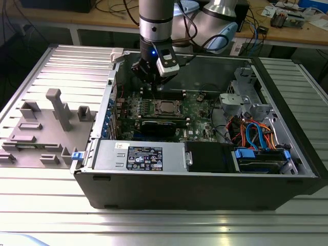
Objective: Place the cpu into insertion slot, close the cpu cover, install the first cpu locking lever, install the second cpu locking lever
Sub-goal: 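Install the first cpu locking lever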
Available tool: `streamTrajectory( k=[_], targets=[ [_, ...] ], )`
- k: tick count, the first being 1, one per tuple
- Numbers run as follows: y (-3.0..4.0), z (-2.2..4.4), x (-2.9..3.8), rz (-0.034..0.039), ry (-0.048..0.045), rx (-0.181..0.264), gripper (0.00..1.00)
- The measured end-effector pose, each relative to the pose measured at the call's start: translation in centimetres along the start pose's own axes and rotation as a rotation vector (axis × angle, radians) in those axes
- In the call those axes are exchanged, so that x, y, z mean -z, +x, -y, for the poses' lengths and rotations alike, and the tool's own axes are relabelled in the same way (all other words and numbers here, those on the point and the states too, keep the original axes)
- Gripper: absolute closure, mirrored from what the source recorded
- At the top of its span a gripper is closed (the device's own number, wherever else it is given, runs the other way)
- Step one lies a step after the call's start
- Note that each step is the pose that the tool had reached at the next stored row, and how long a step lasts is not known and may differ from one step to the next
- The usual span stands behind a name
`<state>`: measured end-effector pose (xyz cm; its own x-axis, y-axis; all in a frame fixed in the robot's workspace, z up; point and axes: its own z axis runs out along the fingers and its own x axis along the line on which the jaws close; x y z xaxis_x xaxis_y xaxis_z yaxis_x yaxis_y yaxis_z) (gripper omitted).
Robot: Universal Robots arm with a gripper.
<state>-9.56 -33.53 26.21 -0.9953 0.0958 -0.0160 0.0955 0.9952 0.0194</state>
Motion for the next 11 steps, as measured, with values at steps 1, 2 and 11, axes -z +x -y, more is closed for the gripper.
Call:
streamTrajectory(
  k=[1,2,11],
  targets=[
    [0.62,0.06,-0.01,0.0006,-0.0001,0.0,0.89],
    [0.94,0.09,-0.03,0.0011,-0.0002,0.0,0.89],
    [2.69,0.03,-0.1,0.0041,-0.0004,0.0,0.89]
  ],
)
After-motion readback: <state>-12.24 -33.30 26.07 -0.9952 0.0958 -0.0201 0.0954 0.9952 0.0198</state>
